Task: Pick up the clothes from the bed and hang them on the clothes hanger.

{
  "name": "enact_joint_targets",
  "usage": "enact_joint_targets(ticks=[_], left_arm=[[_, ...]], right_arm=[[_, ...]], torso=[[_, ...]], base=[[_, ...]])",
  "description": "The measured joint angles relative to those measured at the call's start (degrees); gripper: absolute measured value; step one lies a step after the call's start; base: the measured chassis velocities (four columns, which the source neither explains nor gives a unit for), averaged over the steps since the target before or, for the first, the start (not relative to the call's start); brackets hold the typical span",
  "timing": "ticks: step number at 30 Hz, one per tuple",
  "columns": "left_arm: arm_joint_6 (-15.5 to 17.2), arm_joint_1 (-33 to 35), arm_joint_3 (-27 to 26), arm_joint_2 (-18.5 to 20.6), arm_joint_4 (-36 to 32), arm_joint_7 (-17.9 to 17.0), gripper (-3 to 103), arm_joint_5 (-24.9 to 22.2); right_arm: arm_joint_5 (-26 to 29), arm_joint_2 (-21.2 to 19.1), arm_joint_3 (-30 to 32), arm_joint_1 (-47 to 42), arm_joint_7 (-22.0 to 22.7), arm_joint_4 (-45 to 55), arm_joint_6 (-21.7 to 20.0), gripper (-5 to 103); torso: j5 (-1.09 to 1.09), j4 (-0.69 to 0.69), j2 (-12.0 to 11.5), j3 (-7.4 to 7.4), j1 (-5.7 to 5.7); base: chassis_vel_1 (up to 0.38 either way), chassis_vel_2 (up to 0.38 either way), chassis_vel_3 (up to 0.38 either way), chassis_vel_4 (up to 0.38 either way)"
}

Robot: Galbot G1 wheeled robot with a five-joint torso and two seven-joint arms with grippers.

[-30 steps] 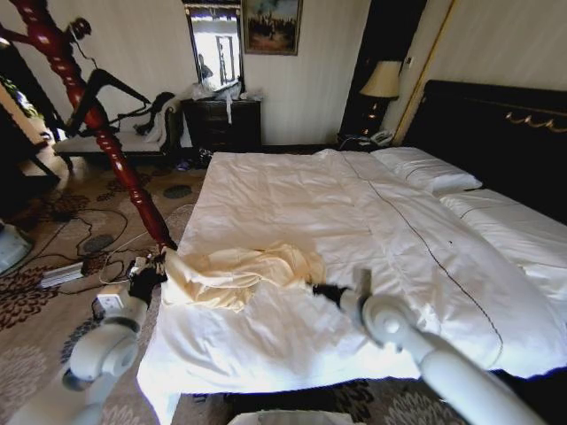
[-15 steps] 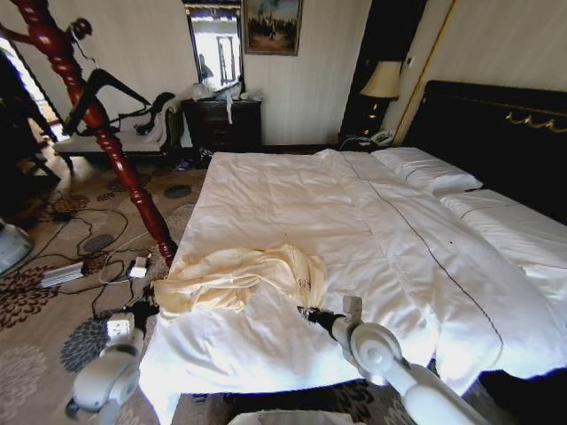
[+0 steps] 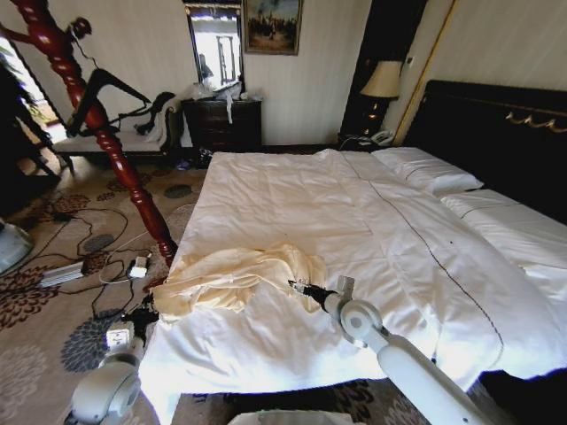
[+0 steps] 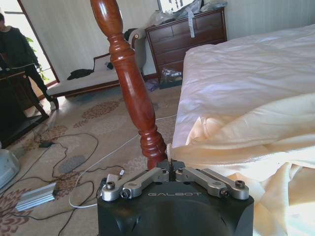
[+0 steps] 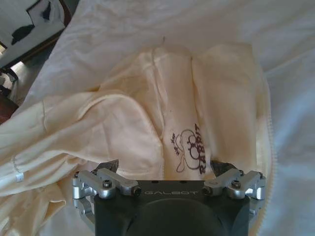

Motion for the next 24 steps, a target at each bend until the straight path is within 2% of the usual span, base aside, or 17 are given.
enact_joint_targets(ticks=[2,8,11,13,16,20,24], left_arm=[[0.1,0.0,-0.03,-0.23,-0.1,-0.14,1,0.1],[0.37,-0.32,-0.03,-0.23,-0.13,-0.26,1,0.08],[0.57,-0.8,-0.15,0.27,0.16,-0.37,1,-0.25],[0.66,-1.05,-0.15,0.38,0.31,-0.42,1,-0.42],[0.87,-1.62,0.08,0.47,0.63,-0.54,1,-0.68],[1.07,-2.0,0.27,0.52,0.8,-0.59,1,-0.76],[1.16,-2.03,0.14,0.8,0.79,-0.72,1,-0.99]], right_arm=[[1.4,0.67,0.11,0.49,0.94,-0.55,-0.64,100],[0.56,1.04,0.5,1.09,1.17,0.34,-0.27,100],[-3.56,0.57,0.62,1.16,-0.06,2.24,2.5,100],[-4.23,0.44,0.63,0.93,-0.74,3.34,3.59,100],[-1.55,0.79,0.04,0.09,-2.01,6.34,4.93,100],[-1.7,1.78,-2.14,-0.37,-4.09,5.49,5.46,100],[1.55,3.67,-3.0,0.33,-2.46,2.34,4.47,100]], torso=[[0.0,0.01,0.0,0.0,0.0],[0.0,0.01,0.0,0.0,0.0],[0.0,0.01,0.0,0.0,0.0],[-0.01,0.01,0.0,0.0,0.0],[-0.01,0.0,0.0,-0.01,0.0],[-0.01,0.01,0.0,-0.01,-0.01],[0.0,0.01,0.0,0.0,-0.01]], base=[[0.0,0.0,0.0,0.0],[0.0,0.0,0.0,0.0],[0.0,0.0,0.0,0.0],[0.0,0.0,0.0,0.0],[0.0,0.0,0.0,0.0],[0.0,0.0,0.0,0.0],[0.0,0.0,0.0,0.0]])
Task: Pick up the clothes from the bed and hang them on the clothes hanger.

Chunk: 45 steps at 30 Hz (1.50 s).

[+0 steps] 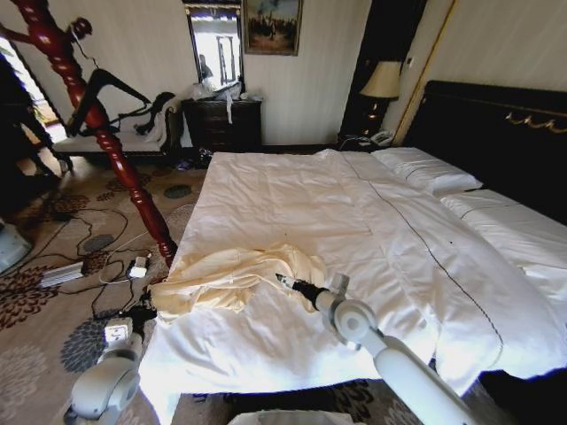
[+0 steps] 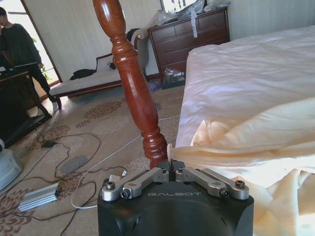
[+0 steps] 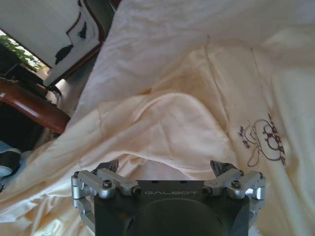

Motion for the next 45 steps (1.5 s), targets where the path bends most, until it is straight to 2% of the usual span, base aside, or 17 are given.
enact_joint_targets(ticks=[4,9,16,22,29,31,35,36,38,40,44,45], left_arm=[[0.04,0.03,-0.26,0.21,-0.1,-0.19,1,-0.22],[0.09,-0.18,-0.18,0.28,-0.21,-0.22,1,-0.26],[0.24,-1.26,0.22,0.78,0.35,-0.35,1,-0.84],[0.43,-2.15,0.95,0.94,1.09,-0.43,1,-1.23],[0.46,-2.44,1.15,0.9,1.38,-0.5,1,-1.4],[0.46,-2.57,1.12,0.97,1.48,-0.55,1,-1.5],[0.46,-3.02,1.09,1.04,1.77,-0.63,1,-1.64],[0.46,-3.02,1.09,1.04,1.77,-0.63,1,-1.64],[0.46,-3.25,1.17,1.06,1.87,-0.68,1,-1.73],[0.46,-3.34,1.18,1.08,1.92,-0.7,1,-1.79],[0.49,-3.78,1.21,1.16,2.08,-0.81,1,-2.12],[0.51,-3.85,1.24,1.16,2.08,-0.81,1,-2.18]], right_arm=[[-1.48,1.43,-0.09,1.54,0.27,-4.21,-0.22,100],[-3.7,1.14,0.02,2.17,-0.45,-5.21,-0.03,100],[-4.07,0.43,0.79,2.32,-0.5,-5.01,0.0,100],[-3.46,-0.03,0.79,2.2,3.26,-5.38,-3.29,100],[-2.26,0.27,0.69,2.13,4.48,-5.72,-4.8,103],[-1.29,0.34,0.67,2.07,4.75,-5.61,-4.92,99],[-0.45,0.42,0.58,1.98,4.94,-5.34,-5.17,78],[-0.45,0.42,0.58,1.98,4.94,-5.34,-5.17,78],[-0.87,0.21,0.48,1.84,4.85,-5.3,-5.17,68],[-1.16,0.08,0.44,1.76,4.78,-5.3,-5.12,68],[-1.99,-0.55,0.5,1.18,4.65,-4.97,-4.85,46],[-2.03,-0.67,0.56,1.02,4.6,-4.84,-4.82,46]], torso=[[0.0,0.01,0.0,0.0,0.0],[0.0,0.0,0.0,0.0,0.0],[0.01,0.0,0.0,0.0,0.0],[0.01,0.0,0.0,0.0,0.0],[0.01,0.0,0.0,0.0,0.0],[0.01,0.0,0.0,0.0,0.0],[0.01,0.0,0.0,0.0,0.0],[0.01,0.0,0.0,0.0,0.0],[0.01,0.0,0.0,0.0,0.0],[0.01,0.0,0.0,0.0,0.0],[0.01,0.0,0.0,0.0,0.0],[0.01,0.0,0.0,0.0,0.0]], base=[[0.0,0.0,0.0,0.0],[0.0,0.0,0.0,0.0],[0.0,0.0,0.0,0.0],[0.0,0.0,0.0,0.0],[0.0,0.0,0.0,0.0],[0.0,0.0,0.0,0.0],[0.0,0.0,0.0,0.0],[0.0,0.0,0.0,0.0],[0.0,0.0,0.0,0.0],[0.0,0.0,0.0,0.0],[0.0,0.0,0.0,0.0],[0.0,0.0,0.0,0.0]])
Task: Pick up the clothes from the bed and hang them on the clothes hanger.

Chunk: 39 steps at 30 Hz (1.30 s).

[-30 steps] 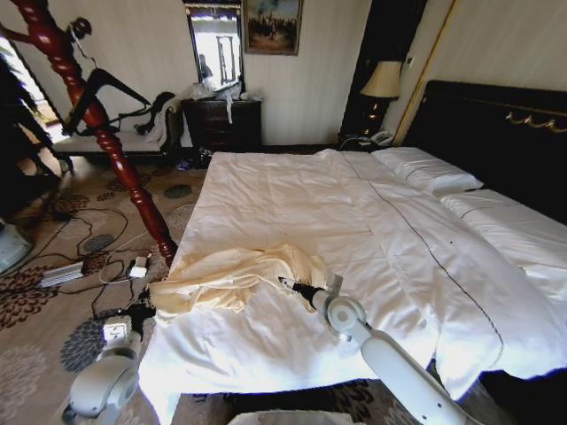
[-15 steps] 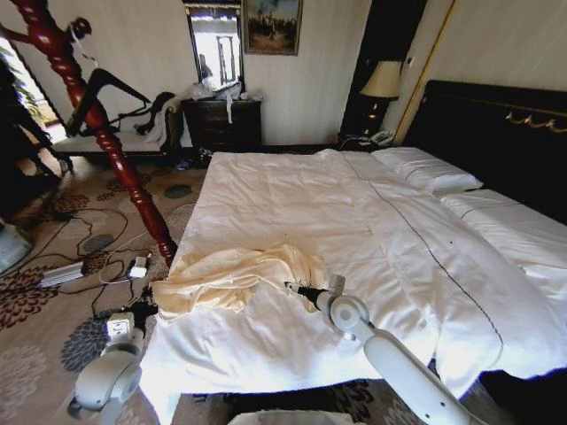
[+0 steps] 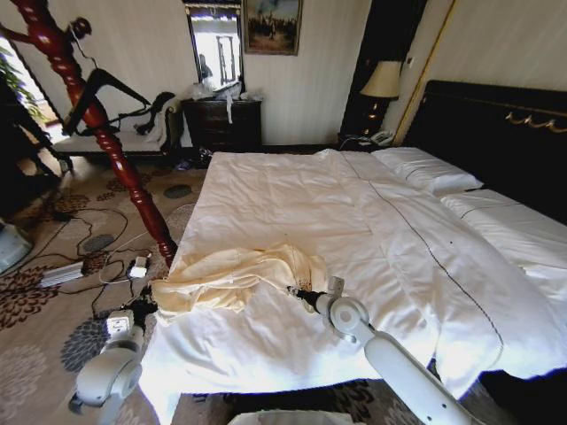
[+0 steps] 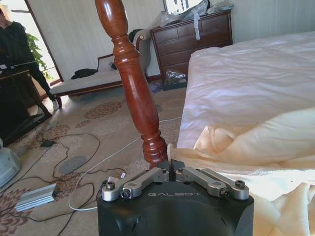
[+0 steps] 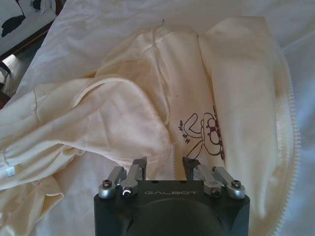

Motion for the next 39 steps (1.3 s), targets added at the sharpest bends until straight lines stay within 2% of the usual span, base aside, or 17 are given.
enact_joint_targets(ticks=[1,5,7,9,11,14,21,23,26,28,30,32,34,35,36,37,39], left_arm=[[0.0,0.0,0.0,0.0,0.0,0.0,1,0.0],[0.01,-0.05,0.0,0.64,0.0,-0.03,1,-0.19],[0.01,-0.06,-0.04,0.78,-0.01,-0.04,1,-0.26],[0.04,-0.24,-0.32,1.26,-0.22,-0.26,1,-0.76],[0.04,-0.3,-0.39,1.34,-0.31,-0.3,1,-0.93],[0.05,-0.37,-0.62,1.47,-0.72,-0.46,1,-1.46],[0.06,-0.23,-1.04,1.7,-1.24,-0.6,1,-1.83],[-0.51,-0.41,-1.51,2.18,-1.9,-0.56,1,-3.13],[-3.16,-2.35,-3.95,5.1,-4.83,0.53,1,-10.0],[-3.66,-2.92,-4.55,5.88,-5.59,0.61,1,-11.59],[-5.23,-5.26,-7.75,11.4,-8.8,1.3,1,-18.0],[-6.39,-6.51,-12.45,16.89,-10.63,2.55,1,-22.35],[-6.64,-6.65,-13.99,18.23,-10.97,2.75,1,-23.47],[-6.97,-6.65,-20.85,22.87,-11.77,3.68,1,-28.17],[-7.2,-7.08,-25.51,26.34,-11.69,3.82,1,-31.91],[-7.31,-7.82,-29.02,29.67,-10.92,4.03,1,-35.08],[-7.36,-8.39,-30.74,31.63,-10.06,4.05,1,-36.74]], right_arm=[[0.0,0.0,0.0,0.0,0.0,0.0,0.0,46],[-0.76,-0.58,-0.06,-0.6,-1.22,0.68,0.98,24],[-0.87,-0.63,-0.1,-0.63,-1.36,0.74,1.1,24],[-1.15,-0.84,-0.27,-0.69,-1.86,1.01,1.54,8],[-1.18,-0.93,-0.32,-0.69,-1.92,1.11,1.59,8],[-1.95,-1.61,-0.49,-0.77,-2.48,1.64,1.74,1],[-3.13,-3.09,-0.55,-1.31,-3.48,3.17,2.63,0],[-5.53,-3.9,-0.29,-1.41,-5.17,4.29,5.18,0],[-10.09,-5.78,2.83,-0.48,-11.9,7.85,13.35,0],[-10.4,-6.1,3.45,-0.06,-13.09,8.36,14.75,0],[-10.46,-7.73,6.13,3.98,-18.42,10.52,21.78,0],[-7.3,-8.67,7.3,9.29,-19.21,12.15,25.03,0],[-6.07,-8.78,7.35,11.45,-19.14,12.51,25.73,0],[-2.8,-8.85,7.33,18.07,-18.64,13.03,27.25,0],[-1.0,-8.98,7.33,21.78,-18.26,13.24,27.94,0],[0.43,-9.23,7.35,25.17,-17.72,13.31,28.54,0],[1.07,-9.43,7.36,27.29,-17.33,13.3,28.87,0]], torso=[[0.0,0.0,0.0,0.0,0.0],[0.0,0.0,0.0,0.0,0.0],[0.0,0.0,0.0,0.0,0.0],[0.0,0.0,0.0,0.0,0.0],[0.0,0.0,0.0,0.0,0.0],[0.0,0.0,0.0,0.0,0.0],[0.0,0.0,0.0,0.0,0.0],[0.0,0.01,0.0,0.0,0.0],[0.0,0.0,0.0,0.0,0.0],[0.0,-0.01,0.0,0.0,0.0],[0.01,-0.01,0.0,0.0,0.0],[-0.02,-0.03,0.0,0.0,0.0],[0.0,-0.04,0.0,0.01,0.01],[-0.01,0.02,0.0,0.01,0.01],[-0.01,0.08,0.0,0.01,0.01],[0.01,0.07,0.0,0.0,0.01],[0.01,0.06,0.0,0.0,0.01]], base=[[0.0,0.0,0.0,0.0],[0.0,0.0,0.0,0.0],[0.0,0.0,0.0,0.0],[0.0,0.0,0.0,0.0],[0.0,0.0,0.0,0.0],[0.0,0.0,0.0,0.0],[0.0,0.0,0.0,0.0],[0.0,0.0,0.0,0.0],[0.0,0.0,0.0,0.0],[0.0,0.0,0.0,0.0],[0.0,0.0,0.0,0.0],[0.0,0.0,0.0,0.0],[0.0,0.0,0.0,0.0],[0.0,0.0,0.0,0.0],[0.0,0.0,0.0,0.0],[0.0,0.0,0.0,0.0],[0.0,0.0,0.0,0.0]])
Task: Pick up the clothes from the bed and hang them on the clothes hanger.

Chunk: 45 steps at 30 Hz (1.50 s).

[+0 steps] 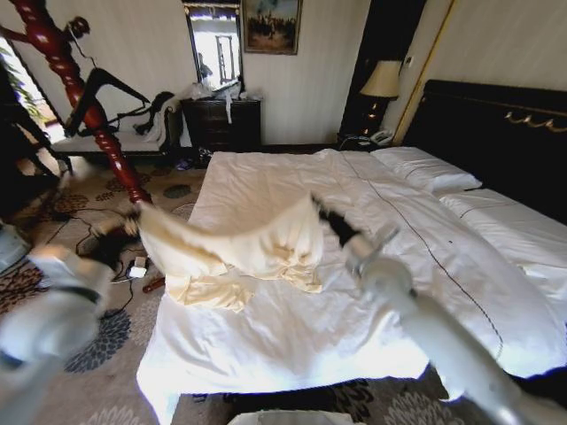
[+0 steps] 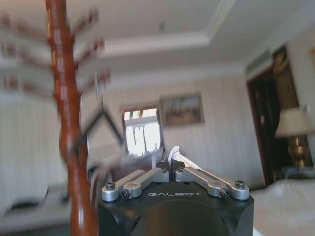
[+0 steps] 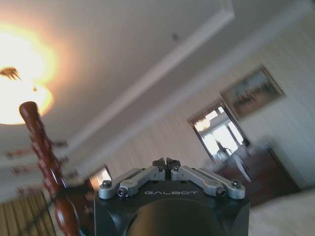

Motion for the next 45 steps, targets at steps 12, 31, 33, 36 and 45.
enact_joint_targets(ticks=[12,31,33,36,45], left_arm=[[-0.26,-20.83,1.0,14.7,13.72,0.34,1,-12.24],[5.62,-14.64,19.95,-5.57,6.94,-5.59,1,-16.36],[9.44,-14.99,23.11,-8.84,8.03,-7.08,3,-17.52],[12.39,-14.89,23.86,-9.85,8.09,-8.1,3,-18.66],[29.35,-11.13,19.44,-6.49,6.35,-10.07,41,-36.64]], right_arm=[[-0.22,-5.88,-2.14,21.48,2.5,-5.41,4.69,0],[-7.45,-2.91,-11.25,6.48,5.98,-5.78,0.03,0],[-5.37,-4.94,-12.66,7.59,5.97,-5.0,-0.39,0],[-4.65,-6.3,-13.23,8.13,5.59,-4.6,-0.45,0],[2.08,-16.72,-15.5,8.92,0.46,-2.05,6.18,0]], torso=[[0.0,-0.03,0.01,-0.01,0.0],[-0.01,-0.05,0.0,0.0,0.0],[-0.03,-0.04,0.01,0.0,0.0],[-0.02,-0.05,0.01,0.0,-0.01],[0.02,-0.04,0.01,-0.01,-0.01]], base=[[0.0,0.0,0.0,0.0],[0.0,0.0,0.0,0.0],[0.0,0.0,0.0,0.0],[0.0,0.0,0.0,0.0],[0.0,0.0,0.0,0.0]])
